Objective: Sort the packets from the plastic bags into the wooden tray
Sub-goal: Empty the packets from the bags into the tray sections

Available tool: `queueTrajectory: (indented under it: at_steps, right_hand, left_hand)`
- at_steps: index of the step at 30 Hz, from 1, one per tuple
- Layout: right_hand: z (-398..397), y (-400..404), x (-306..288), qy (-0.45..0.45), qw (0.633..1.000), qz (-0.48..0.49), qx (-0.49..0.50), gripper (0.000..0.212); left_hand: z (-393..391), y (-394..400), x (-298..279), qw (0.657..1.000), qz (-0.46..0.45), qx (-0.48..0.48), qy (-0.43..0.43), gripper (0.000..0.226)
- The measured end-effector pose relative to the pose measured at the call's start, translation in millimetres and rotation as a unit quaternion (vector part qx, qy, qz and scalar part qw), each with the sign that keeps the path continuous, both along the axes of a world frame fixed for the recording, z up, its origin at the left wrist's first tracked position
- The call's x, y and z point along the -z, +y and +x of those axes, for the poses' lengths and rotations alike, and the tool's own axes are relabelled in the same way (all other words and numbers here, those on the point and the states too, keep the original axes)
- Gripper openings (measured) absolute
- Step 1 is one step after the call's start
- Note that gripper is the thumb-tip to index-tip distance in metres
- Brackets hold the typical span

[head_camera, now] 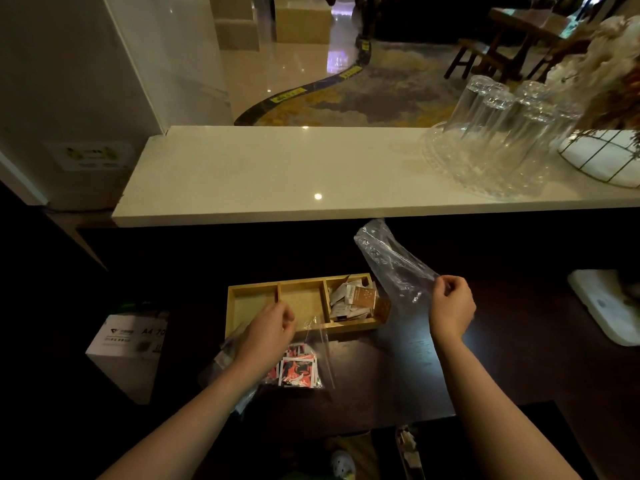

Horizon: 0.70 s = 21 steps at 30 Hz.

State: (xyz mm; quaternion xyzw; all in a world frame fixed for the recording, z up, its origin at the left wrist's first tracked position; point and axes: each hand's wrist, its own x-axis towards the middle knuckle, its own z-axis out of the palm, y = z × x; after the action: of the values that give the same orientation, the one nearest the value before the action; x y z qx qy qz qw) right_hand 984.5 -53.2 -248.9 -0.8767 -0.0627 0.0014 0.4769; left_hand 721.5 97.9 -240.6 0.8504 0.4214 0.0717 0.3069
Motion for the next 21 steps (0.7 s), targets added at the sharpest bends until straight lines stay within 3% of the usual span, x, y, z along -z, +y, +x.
queueTrajectory:
  at_steps: [4,9,13,17,19,21]
  right_hand:
    - [1,-17,8,-0.026,0.994,-0.091,0.057,0.016]
    - [-1,-28,39,0.010,0.978,-0.197,-0.068,0.016]
    - [-13,-29,46,0.018,0.969,-0.222,-0.110,0.025]
    - [-33,-25,28,-0.065,0.975,-0.191,-0.088,0.023]
    - [-52,-18,21,-0.065,0.971,-0.161,-0.166,0.016]
    - [-79,-9,21,-0.034,0.932,-0.186,-0.309,0.014]
  left_hand:
    - [-22,-5,28,0.997,-0.012,-0.002,0.082,0.006]
    - [-38,-13,49,0.993,-0.031,0.014,0.109,0.011]
    - [-38,-17,54,0.994,-0.027,0.023,0.108,0.017]
    - [-39,-18,55,0.993,-0.026,0.037,0.109,0.017]
    - [-40,-19,56,0.993,-0.025,0.042,0.107,0.017]
    - [-39,-19,56,0.994,-0.028,0.041,0.097,0.016]
